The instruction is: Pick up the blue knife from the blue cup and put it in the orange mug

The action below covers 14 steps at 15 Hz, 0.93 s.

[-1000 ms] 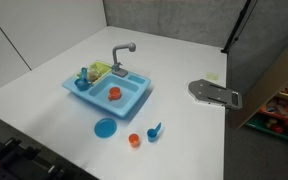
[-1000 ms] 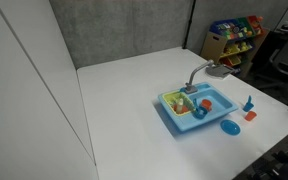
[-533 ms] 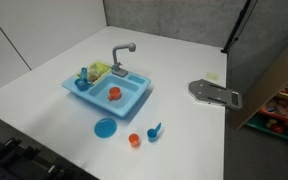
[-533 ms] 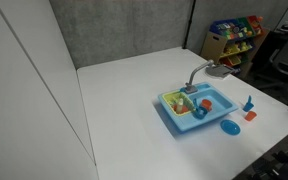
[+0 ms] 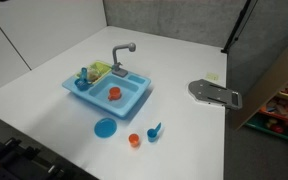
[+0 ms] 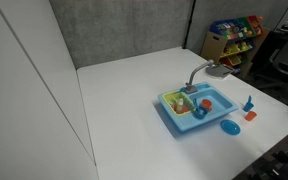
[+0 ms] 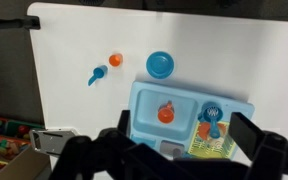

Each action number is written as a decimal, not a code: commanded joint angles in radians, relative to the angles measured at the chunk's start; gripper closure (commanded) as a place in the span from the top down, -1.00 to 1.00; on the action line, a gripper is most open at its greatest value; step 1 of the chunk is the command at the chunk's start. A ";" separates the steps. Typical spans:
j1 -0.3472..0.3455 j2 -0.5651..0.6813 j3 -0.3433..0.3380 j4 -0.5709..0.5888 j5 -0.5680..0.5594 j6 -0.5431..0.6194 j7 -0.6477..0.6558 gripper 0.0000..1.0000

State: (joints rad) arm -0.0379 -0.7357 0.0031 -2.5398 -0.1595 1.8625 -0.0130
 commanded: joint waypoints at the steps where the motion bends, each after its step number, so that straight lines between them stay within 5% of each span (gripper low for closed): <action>1: -0.007 0.124 -0.006 0.064 0.003 0.048 0.031 1.00; 14: -0.107 0.462 -0.058 0.093 -0.021 0.330 0.113 1.00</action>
State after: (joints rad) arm -0.1241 -0.3593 -0.0389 -2.4939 -0.1595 2.1627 0.0632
